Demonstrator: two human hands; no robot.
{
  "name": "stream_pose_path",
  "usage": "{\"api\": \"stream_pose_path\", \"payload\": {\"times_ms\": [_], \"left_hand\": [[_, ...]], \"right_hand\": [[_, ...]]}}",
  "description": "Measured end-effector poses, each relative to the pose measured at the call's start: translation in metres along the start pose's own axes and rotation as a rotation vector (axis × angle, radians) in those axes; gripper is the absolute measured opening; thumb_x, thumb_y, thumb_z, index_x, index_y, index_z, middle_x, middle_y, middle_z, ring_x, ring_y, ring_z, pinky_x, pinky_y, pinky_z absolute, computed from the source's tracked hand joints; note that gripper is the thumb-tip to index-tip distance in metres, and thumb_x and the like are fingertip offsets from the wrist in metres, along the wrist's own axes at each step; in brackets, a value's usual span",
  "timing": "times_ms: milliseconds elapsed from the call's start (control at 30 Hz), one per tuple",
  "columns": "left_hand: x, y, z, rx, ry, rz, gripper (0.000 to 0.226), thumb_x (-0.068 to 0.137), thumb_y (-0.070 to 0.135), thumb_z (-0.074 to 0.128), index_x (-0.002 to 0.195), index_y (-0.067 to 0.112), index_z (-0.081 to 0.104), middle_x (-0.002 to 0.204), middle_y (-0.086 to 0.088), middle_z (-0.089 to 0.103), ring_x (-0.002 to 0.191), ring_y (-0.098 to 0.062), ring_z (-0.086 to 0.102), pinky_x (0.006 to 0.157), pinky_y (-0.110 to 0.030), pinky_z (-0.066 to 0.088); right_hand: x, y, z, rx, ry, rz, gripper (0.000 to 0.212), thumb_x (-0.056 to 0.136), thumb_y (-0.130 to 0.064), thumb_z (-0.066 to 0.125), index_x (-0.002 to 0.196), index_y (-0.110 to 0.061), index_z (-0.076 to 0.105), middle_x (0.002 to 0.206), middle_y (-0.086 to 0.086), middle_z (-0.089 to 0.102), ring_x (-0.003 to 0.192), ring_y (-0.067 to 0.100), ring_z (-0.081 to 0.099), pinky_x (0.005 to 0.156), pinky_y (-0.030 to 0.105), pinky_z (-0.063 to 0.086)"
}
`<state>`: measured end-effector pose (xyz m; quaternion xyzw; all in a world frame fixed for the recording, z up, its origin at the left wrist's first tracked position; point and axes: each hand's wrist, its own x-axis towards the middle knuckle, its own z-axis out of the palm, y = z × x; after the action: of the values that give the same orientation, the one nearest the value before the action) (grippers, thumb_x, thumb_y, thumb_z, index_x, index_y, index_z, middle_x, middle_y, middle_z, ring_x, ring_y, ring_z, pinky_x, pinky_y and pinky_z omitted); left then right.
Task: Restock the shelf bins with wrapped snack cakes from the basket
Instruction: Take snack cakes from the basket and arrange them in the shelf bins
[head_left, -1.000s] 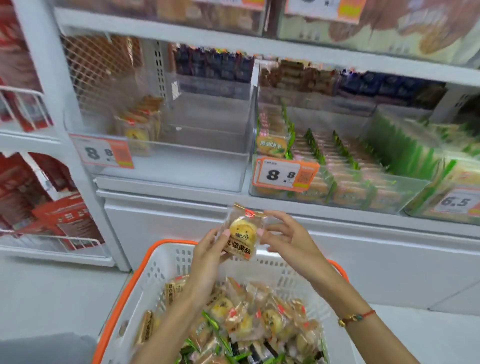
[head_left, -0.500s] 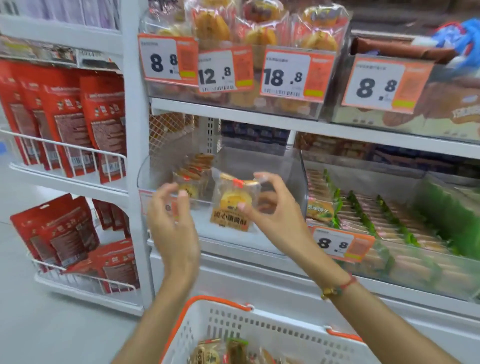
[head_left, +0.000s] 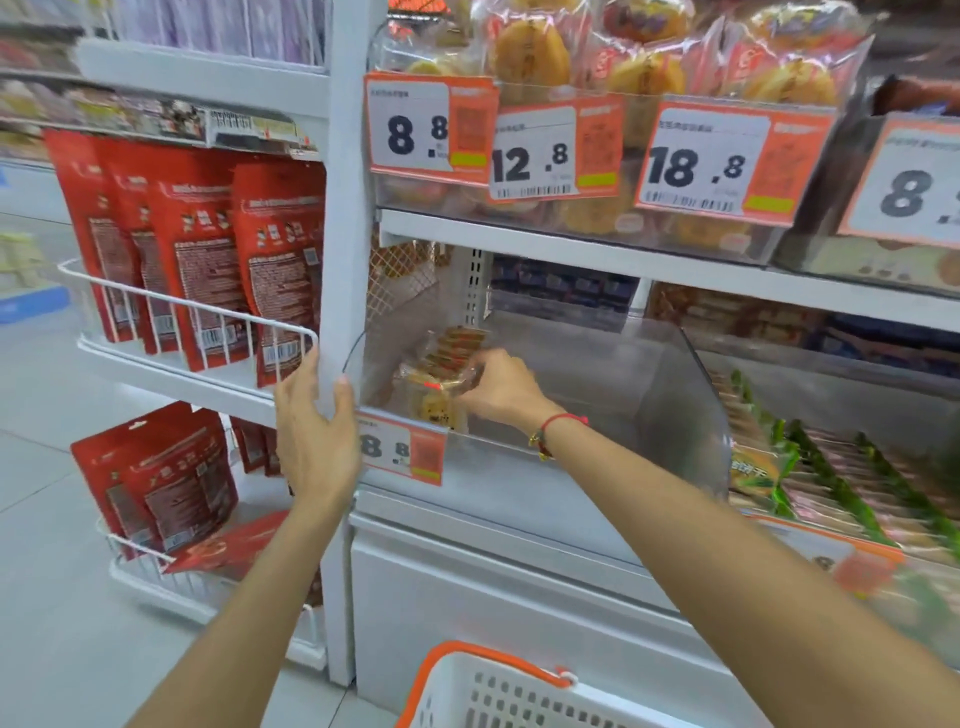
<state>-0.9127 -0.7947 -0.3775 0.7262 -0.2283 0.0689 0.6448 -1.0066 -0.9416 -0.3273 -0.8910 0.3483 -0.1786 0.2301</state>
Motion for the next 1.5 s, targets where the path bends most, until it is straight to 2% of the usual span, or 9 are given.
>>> {"api": "stream_pose_path", "payload": {"times_ms": [133, 367, 567, 833, 1000, 1100, 1167, 1300, 1500], "left_hand": [[0.002, -0.001, -0.001, -0.061, 0.004, -0.035, 0.043, 0.098, 0.032, 0.048, 0.141, 0.031, 0.043, 0.141, 0.0, 0.045, 0.123, -0.018, 0.047, 0.094, -0.032, 0.037], [0.006, -0.005, -0.002, -0.09, -0.022, -0.05, 0.042, 0.098, 0.034, 0.049, 0.139, 0.033, 0.043, 0.141, 0.001, 0.045, 0.124, -0.017, 0.047, 0.098, -0.036, 0.038], [0.005, 0.0, -0.002, -0.131, -0.033, -0.079, 0.039, 0.098, 0.031, 0.05, 0.137, 0.034, 0.045, 0.139, 0.0, 0.044, 0.125, -0.015, 0.045, 0.102, -0.038, 0.039], [0.003, -0.004, 0.002, -0.132, -0.037, -0.072, 0.042, 0.1, 0.031, 0.046, 0.142, 0.033, 0.039, 0.145, 0.0, 0.037, 0.13, -0.017, 0.04, 0.106, -0.039, 0.036], [-0.013, 0.0, -0.004, -0.053, 0.059, 0.056, 0.044, 0.096, 0.029, 0.054, 0.139, 0.029, 0.044, 0.14, -0.001, 0.041, 0.128, -0.018, 0.042, 0.102, -0.04, 0.041], [-0.042, 0.014, -0.007, -0.025, 0.099, 0.217, 0.033, 0.092, 0.027, 0.06, 0.124, 0.025, 0.053, 0.127, 0.003, 0.051, 0.116, -0.013, 0.049, 0.091, -0.025, 0.042], [-0.062, 0.022, -0.011, -0.001, 0.023, 0.284, 0.022, 0.091, 0.029, 0.061, 0.113, 0.028, 0.057, 0.115, 0.01, 0.056, 0.103, -0.004, 0.049, 0.083, -0.009, 0.036], [-0.093, 0.024, -0.02, 0.152, -0.284, 0.241, 0.01, 0.092, 0.03, 0.058, 0.099, 0.034, 0.062, 0.095, 0.019, 0.062, 0.088, -0.003, 0.058, 0.075, -0.028, 0.047], [-0.144, -0.01, -0.019, 0.678, -0.969, 0.224, 0.022, 0.097, 0.029, 0.05, 0.116, 0.034, 0.06, 0.119, 0.015, 0.061, 0.109, -0.015, 0.059, 0.089, -0.035, 0.048]], "right_hand": [[0.009, -0.016, 0.013, -0.283, -0.028, -0.101, 0.027, 0.079, -0.035, 0.073, 0.081, -0.012, 0.058, 0.089, 0.009, 0.063, 0.084, 0.029, 0.06, 0.066, 0.033, 0.045], [0.011, -0.022, 0.013, -0.509, -0.011, -0.314, 0.012, 0.083, -0.024, 0.07, 0.091, -0.015, 0.068, 0.088, 0.004, 0.064, 0.083, 0.027, 0.062, 0.063, 0.03, 0.039], [0.011, -0.021, 0.02, -0.37, 0.075, -0.276, 0.007, 0.082, -0.02, 0.071, 0.087, -0.016, 0.072, 0.093, 0.007, 0.069, 0.085, 0.027, 0.064, 0.067, 0.033, 0.047], [0.012, -0.021, 0.008, -0.377, -0.095, -0.26, 0.026, 0.081, -0.03, 0.074, 0.103, -0.017, 0.069, 0.103, 0.004, 0.068, 0.092, 0.022, 0.06, 0.068, 0.03, 0.042], [-0.035, -0.005, -0.019, -0.096, 0.131, -0.31, 0.026, 0.083, -0.032, 0.071, 0.108, -0.025, 0.067, 0.107, -0.005, 0.066, 0.096, 0.014, 0.06, 0.077, 0.03, 0.049], [-0.082, 0.011, -0.027, 0.056, 0.212, -0.328, 0.018, 0.082, -0.023, 0.072, 0.099, -0.028, 0.069, 0.09, -0.007, 0.064, 0.08, 0.009, 0.056, 0.071, 0.025, 0.047], [-0.116, 0.02, -0.028, 0.156, 0.231, -0.339, 0.016, 0.081, -0.018, 0.073, 0.094, -0.025, 0.07, 0.083, -0.005, 0.063, 0.072, 0.007, 0.054, 0.066, 0.018, 0.043], [-0.176, 0.052, -0.014, 0.179, 0.136, -0.292, 0.015, 0.082, -0.017, 0.072, 0.092, -0.027, 0.07, 0.082, -0.008, 0.063, 0.07, 0.008, 0.057, 0.063, 0.014, 0.042], [-0.236, 0.12, 0.039, -0.172, -0.432, -0.059, 0.022, 0.087, -0.026, 0.064, 0.108, -0.026, 0.066, 0.096, -0.009, 0.063, 0.084, 0.011, 0.058, 0.078, 0.031, 0.049]]}}
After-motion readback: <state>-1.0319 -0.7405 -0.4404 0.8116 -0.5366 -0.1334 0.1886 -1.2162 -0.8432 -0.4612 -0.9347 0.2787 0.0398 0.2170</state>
